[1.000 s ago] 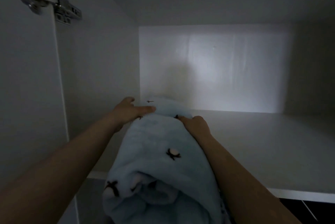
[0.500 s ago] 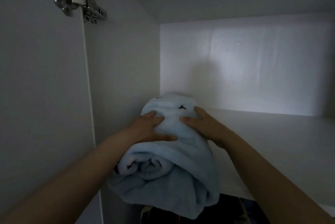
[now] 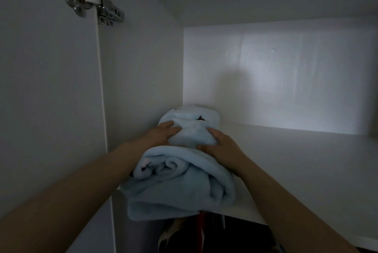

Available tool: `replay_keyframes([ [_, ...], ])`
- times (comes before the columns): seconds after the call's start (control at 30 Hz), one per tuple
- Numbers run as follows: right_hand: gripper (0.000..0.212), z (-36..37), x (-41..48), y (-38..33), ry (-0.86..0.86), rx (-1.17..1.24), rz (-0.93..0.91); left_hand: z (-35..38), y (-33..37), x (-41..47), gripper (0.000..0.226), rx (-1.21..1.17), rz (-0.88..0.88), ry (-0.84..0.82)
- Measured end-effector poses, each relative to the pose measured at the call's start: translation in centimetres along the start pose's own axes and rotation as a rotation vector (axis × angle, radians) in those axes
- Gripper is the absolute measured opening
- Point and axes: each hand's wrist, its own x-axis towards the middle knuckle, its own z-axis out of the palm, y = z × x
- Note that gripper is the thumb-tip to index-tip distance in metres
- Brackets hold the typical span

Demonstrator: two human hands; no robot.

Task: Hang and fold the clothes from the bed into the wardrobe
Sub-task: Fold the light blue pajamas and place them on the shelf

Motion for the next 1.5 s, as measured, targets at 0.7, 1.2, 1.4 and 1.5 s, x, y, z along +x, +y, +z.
replay_keyframes([
  [0.7,0.082,3.1,8.3,1.0,-0.054,0.232,0.009,2.6,-4.5,0.0,0.063,0.024,-0.066,0.229],
  [1.2,0.085,3.3,3.8,-0.3,-0.086,-0.135,-0.261,2.8,-3.4,-1.5,0.045,-0.219,-0.058,0.367],
  [1.4,0.084,2.8,1.2,-0.7,-0.091,0.19,-0.197,3.2,-3.2,-3.1,0.063,-0.202,-0.146,0.383],
  [1.5,0.077,2.1,-0.8,-1.0,-0.05,0.222,-0.109,3.4,-2.3,-5.3,0.056,-0.231,-0.115,0.483],
])
